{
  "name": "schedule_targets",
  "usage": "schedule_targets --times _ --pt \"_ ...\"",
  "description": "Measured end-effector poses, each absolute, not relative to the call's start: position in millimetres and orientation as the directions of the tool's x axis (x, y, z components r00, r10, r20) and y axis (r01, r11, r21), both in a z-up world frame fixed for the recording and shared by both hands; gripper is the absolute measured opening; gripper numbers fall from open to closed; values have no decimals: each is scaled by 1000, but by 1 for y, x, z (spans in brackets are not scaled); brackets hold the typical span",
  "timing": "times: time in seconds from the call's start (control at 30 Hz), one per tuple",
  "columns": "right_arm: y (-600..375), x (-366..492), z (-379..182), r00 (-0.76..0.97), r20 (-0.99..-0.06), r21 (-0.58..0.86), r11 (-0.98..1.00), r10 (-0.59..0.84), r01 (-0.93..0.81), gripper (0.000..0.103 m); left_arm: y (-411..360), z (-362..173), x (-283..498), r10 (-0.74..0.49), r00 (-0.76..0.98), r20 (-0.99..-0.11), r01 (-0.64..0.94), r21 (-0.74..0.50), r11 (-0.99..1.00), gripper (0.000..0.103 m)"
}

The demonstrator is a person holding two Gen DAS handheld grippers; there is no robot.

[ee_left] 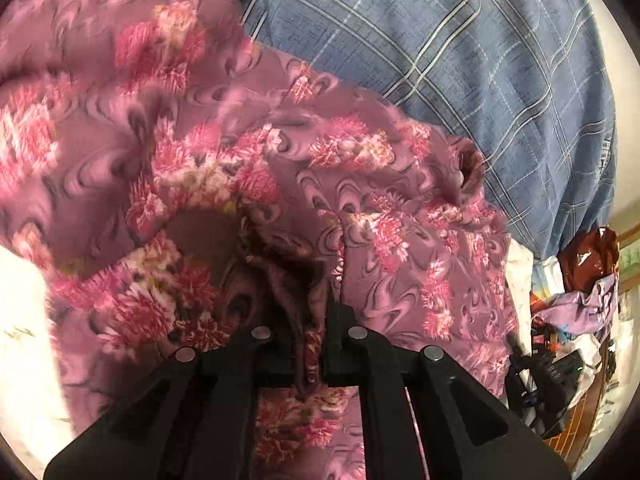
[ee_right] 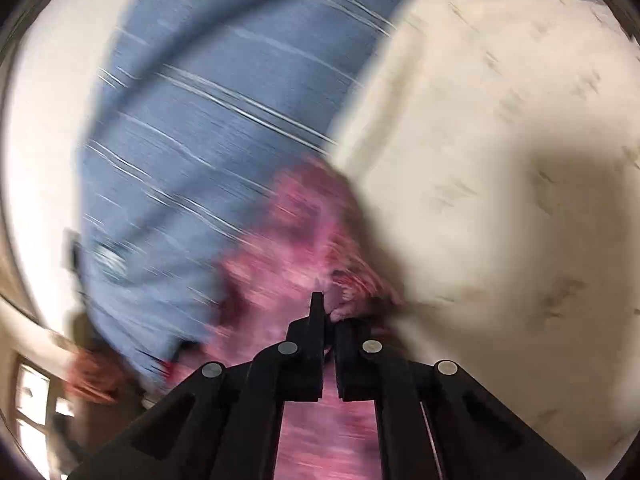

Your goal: Fold small clothes

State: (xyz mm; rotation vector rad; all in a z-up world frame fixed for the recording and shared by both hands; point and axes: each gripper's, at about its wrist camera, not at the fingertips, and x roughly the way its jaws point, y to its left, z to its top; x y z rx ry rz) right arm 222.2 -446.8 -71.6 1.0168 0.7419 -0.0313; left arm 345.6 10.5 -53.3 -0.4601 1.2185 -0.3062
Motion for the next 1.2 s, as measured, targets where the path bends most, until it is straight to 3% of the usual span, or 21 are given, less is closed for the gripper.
schedule_targets --times 0.03,0.13,0.23,0.3,0.37,0.5,0.63,0.7,0.77,1.0,1.13,1.2 --pt "-447 223 -80 740 -571 774 536 356 339 1 11 -50 344 -459 322 -828 -12 -489 872 8" --pt "-446 210 -65 743 -575 759 562 343 328 13 22 -38 338 -453 310 -836 -7 -479 878 9" --pt "-443 191 -37 765 -574 722 621 292 305 16 41 -12 321 -431 389 -814 5 -466 885 15" --pt "-441 187 -11 816 -518 704 669 257 237 26 48 6 316 -437 449 -780 0 -489 872 32" --pt "-434 202 1 831 -482 697 696 277 173 49 44 14 321 -468 469 -749 18 -522 853 46" --pt "-410 258 -3 790 -520 654 747 324 123 50 0 4 343 -481 417 -771 102 -486 868 49" --pt "-404 286 -41 737 -614 600 773 283 203 48 -22 -44 356 -413 329 -849 84 -410 908 46" --pt "-401 290 -58 706 -669 529 817 233 231 38 -19 -43 352 -428 387 -816 112 -419 901 46" --pt "-397 287 -58 730 -653 497 842 204 209 39 -18 -44 353 -434 384 -815 107 -428 898 46" --pt "-379 284 -44 711 -688 414 884 149 216 47 13 -28 349 -500 335 -798 49 -515 856 47" --pt "-354 277 -39 677 -715 363 921 175 145 58 63 -6 341 -448 406 -797 1 -489 872 48" --pt "-350 269 -46 666 -727 341 930 166 140 59 102 8 342 -404 452 -795 -48 -474 879 56"
